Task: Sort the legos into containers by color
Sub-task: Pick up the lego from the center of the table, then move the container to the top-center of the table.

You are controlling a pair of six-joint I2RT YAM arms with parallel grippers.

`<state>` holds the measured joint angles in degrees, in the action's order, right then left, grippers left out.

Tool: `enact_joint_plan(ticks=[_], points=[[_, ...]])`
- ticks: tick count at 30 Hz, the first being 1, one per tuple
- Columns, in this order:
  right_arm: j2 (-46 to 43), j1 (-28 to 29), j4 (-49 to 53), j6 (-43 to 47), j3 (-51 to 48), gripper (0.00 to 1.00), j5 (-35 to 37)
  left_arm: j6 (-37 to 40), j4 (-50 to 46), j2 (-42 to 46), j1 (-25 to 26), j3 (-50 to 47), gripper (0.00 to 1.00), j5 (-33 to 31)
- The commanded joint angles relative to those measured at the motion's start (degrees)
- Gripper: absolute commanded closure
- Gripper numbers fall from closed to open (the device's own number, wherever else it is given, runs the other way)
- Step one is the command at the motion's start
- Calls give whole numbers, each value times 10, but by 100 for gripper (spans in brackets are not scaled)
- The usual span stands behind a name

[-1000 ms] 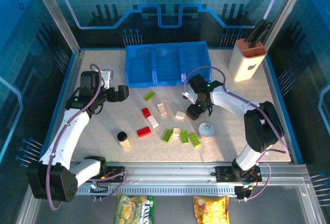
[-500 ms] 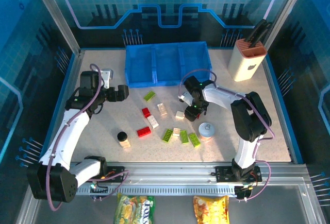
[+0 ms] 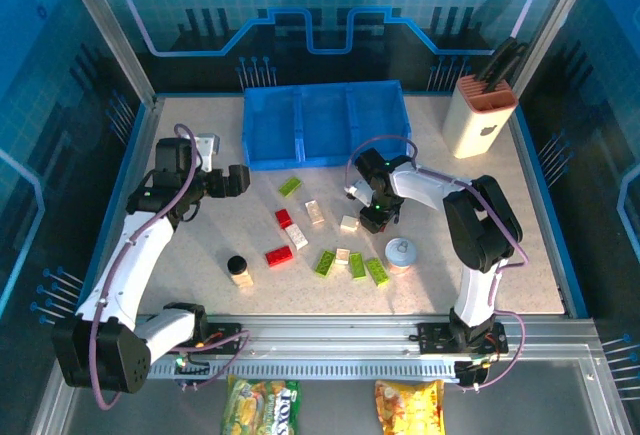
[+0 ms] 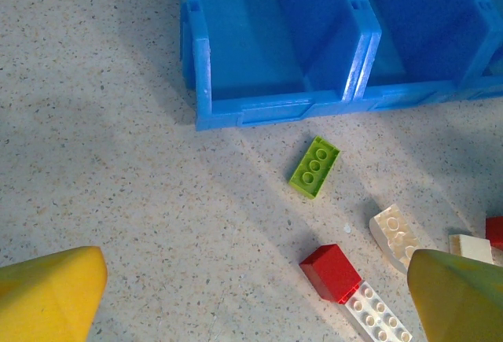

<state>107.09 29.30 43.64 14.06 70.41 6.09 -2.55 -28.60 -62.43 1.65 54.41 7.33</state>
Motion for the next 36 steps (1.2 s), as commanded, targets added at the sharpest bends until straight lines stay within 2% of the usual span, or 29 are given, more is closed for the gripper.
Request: enact_joint_plan(ticks=[1,13,21,29,36], points=[[8,8,7,2,11,61,7,14,2,12,-3,-4,1,-2],[-12,3,11,-15,10,72,-8,15,2,12,-3,-5,1,0],[-67,-28,16,-78,28,74,-67,14,3,14,-3,-6,1,1],[-60,-85,39,-156,125,79,-76,13,5,17,-3,-6,1,0],[20,-121,70,-210,268,79,-80,14,5,18,-3,-7,1,1]])
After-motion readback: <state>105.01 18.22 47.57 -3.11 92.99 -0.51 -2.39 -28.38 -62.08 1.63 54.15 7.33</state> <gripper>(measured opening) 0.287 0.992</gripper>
